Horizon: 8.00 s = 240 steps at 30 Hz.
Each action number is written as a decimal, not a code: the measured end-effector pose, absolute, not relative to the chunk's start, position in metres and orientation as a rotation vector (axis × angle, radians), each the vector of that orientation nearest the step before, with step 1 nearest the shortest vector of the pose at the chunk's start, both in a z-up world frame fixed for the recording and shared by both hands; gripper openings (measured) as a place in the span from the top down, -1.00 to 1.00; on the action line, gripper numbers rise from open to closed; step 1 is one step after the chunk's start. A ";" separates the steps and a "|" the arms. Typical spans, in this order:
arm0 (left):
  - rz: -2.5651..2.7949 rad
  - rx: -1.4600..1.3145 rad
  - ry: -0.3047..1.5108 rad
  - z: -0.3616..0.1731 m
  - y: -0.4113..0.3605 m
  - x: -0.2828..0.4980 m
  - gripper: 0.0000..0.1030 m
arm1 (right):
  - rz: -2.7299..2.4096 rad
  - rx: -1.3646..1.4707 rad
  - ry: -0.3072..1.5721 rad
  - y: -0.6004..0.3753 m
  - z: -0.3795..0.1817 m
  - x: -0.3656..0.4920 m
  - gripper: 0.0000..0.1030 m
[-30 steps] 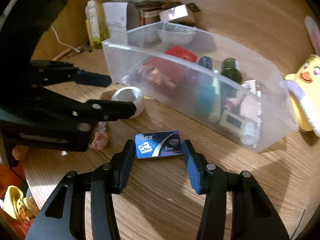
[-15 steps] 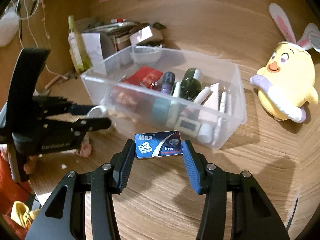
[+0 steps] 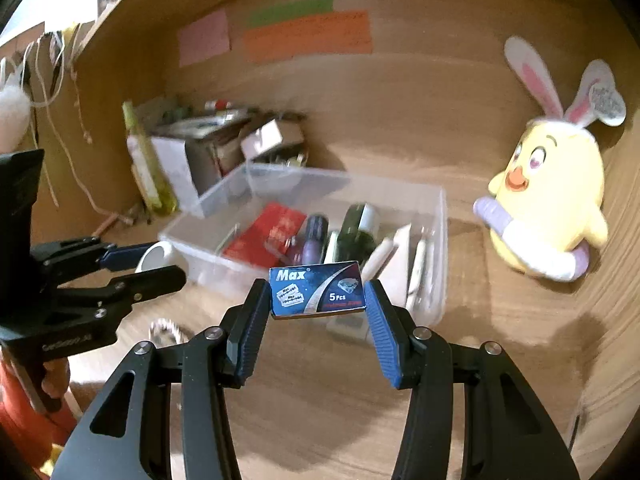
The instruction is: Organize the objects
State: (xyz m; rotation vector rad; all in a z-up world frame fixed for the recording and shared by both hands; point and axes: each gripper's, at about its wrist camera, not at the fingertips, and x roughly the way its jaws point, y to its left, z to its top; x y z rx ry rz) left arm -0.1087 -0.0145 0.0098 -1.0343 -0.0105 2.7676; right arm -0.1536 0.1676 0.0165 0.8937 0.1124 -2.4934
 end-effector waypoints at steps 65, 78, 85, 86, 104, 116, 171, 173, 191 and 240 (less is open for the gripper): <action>2.901 -1.195 -0.036 -0.038 -0.085 -0.071 -0.32 | -2.180 1.134 0.243 0.080 -0.056 -0.110 -0.26; 2.852 -1.210 -0.126 -0.055 -0.097 -0.051 -0.31 | -2.138 1.115 0.324 0.055 -0.063 -0.106 0.65; 2.850 -1.206 -0.137 -0.058 -0.100 -0.042 -0.31 | -2.179 1.063 0.374 0.044 -0.059 -0.104 0.83; 2.850 -1.205 -0.139 -0.057 -0.100 -0.040 -0.31 | -2.185 1.054 0.367 0.045 -0.057 -0.103 0.83; 2.713 -1.234 -0.087 -0.055 -0.056 -0.056 -0.31 | -2.378 0.974 0.224 0.128 -0.017 -0.092 0.87; 2.661 -1.351 0.037 -0.070 -0.017 -0.082 0.51 | -2.460 0.974 0.107 0.181 -0.018 -0.102 0.87; 2.734 -1.195 -0.132 -0.018 -0.018 -0.206 0.54 | -2.471 1.078 0.232 0.136 -0.024 -0.231 0.78; 2.726 -1.186 -0.122 -0.016 -0.017 -0.203 0.47 | -2.470 1.074 0.237 0.136 -0.022 -0.229 0.63; 2.801 -0.950 -0.098 0.024 -0.014 -0.137 -0.39 | -2.536 0.881 0.224 0.165 0.021 -0.170 -0.21; 2.852 -0.862 -0.091 0.002 -0.012 -0.082 -0.88 | -2.579 0.804 0.172 0.177 0.008 -0.122 -0.65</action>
